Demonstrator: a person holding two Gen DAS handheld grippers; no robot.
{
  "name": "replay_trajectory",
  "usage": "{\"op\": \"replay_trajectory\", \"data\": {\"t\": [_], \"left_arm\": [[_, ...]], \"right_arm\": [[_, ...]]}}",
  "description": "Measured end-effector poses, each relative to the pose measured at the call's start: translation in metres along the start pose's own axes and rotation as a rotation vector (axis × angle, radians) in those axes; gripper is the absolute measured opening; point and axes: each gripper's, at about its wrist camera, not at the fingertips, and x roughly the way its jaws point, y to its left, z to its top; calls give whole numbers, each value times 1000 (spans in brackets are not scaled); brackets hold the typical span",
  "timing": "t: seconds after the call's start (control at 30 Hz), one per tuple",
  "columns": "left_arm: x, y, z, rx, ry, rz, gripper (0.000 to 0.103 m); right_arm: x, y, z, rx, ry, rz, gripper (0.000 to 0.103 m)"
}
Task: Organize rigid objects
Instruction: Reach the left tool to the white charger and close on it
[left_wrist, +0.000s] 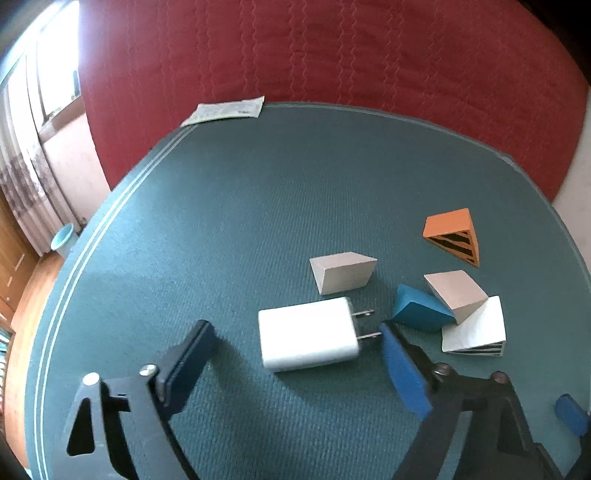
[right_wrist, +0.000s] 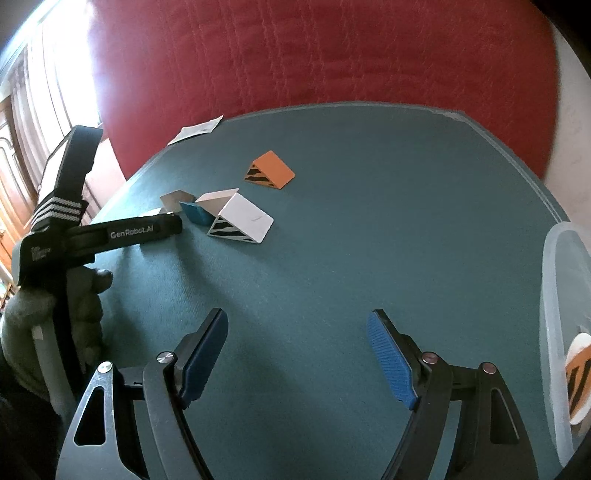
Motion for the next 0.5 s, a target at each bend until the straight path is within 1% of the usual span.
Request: {"op": "replay_trajectory", "data": {"t": [0.07,0.17,0.23,0.33,0.5], "left_arm": [[-1,-1,0,10,-10,-11,78],[-3,-2,-2,20,-25,-32,65],[-4,-2,-4,16,-29,-46,64],[-6,2,-5,-2,-34,-67,64],[-9,5,-8,-21,-46,-68,64]], "right_arm": [[3,0,3,6,10,4,79],[6,2,7,-2,25,11,79],[7,5,11,-17,31,18,79],[8,11,19,-44,19,15,79],[15,17,36,-66,-11,30,79]]}}
